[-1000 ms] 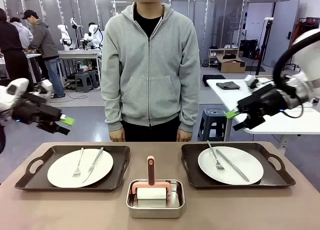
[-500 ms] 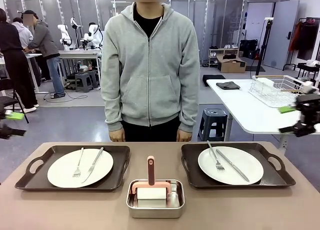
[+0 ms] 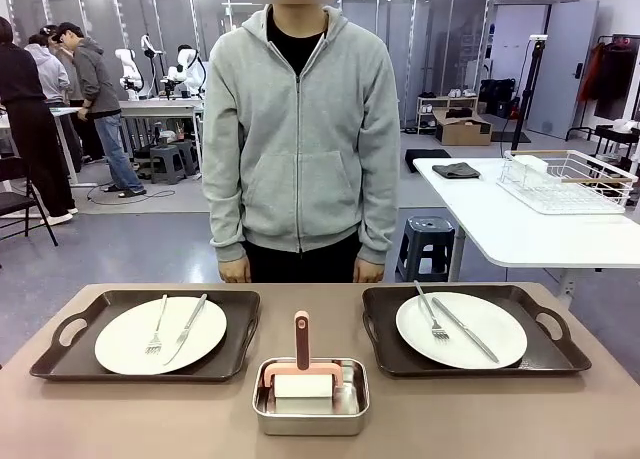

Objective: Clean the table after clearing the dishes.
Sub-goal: When the left (or right) Handle tray is removed, use the left hand (or right hand) to clean the left (or right) side of the table with the Lint Roller.

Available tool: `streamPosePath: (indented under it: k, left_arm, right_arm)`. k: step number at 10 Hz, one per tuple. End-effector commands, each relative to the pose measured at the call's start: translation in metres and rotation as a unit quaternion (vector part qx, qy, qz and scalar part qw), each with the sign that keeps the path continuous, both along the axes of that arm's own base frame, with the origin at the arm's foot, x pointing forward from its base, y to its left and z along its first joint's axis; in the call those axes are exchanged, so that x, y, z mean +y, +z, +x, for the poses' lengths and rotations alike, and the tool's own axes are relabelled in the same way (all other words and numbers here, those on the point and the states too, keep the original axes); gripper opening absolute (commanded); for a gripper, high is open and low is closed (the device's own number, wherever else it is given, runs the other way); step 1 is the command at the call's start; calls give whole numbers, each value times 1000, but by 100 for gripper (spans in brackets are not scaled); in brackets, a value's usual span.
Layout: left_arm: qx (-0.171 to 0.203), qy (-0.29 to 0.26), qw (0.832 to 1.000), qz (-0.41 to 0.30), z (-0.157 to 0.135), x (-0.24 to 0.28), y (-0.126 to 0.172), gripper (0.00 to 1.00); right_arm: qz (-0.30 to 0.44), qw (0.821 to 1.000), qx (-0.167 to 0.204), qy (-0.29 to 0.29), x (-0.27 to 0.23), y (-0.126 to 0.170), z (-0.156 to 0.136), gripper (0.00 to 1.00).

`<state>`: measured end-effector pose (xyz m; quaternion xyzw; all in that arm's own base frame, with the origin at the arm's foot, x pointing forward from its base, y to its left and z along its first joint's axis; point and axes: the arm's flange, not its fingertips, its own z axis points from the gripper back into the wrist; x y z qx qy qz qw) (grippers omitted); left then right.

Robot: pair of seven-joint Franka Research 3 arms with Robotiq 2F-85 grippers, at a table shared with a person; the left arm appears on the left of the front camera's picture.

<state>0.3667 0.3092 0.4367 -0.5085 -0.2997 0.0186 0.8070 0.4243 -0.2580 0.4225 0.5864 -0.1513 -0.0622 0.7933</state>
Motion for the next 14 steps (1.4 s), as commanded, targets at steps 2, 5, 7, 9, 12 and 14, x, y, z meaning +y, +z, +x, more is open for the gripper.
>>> streamPosePath:
  k: [2,5,7,9,12,14]
  left_arm:
    - [7,32,999,-5,-23,17,10,100]
    - [7,54,999,8,-35,22,15,100]
    - [0,44,999,-2,-29,29,7,100]
    - [0,44,999,-2,-29,29,7,100]
    - [0,44,999,-2,-29,29,7,100]
    - [0,44,999,-2,-29,29,7,100]
  right_arm:
    - [18,999,-6,-41,-26,-3,-21,100]
    - [6,999,-6,-48,-26,-9,-25,100]
    - [7,999,4,-48,-38,-5,-28,100]
    - [7,999,4,-48,-38,-5,-28,100]
    - [7,999,4,-48,-38,-5,-28,100]
    - [7,999,4,-48,-38,-5,-28,100]
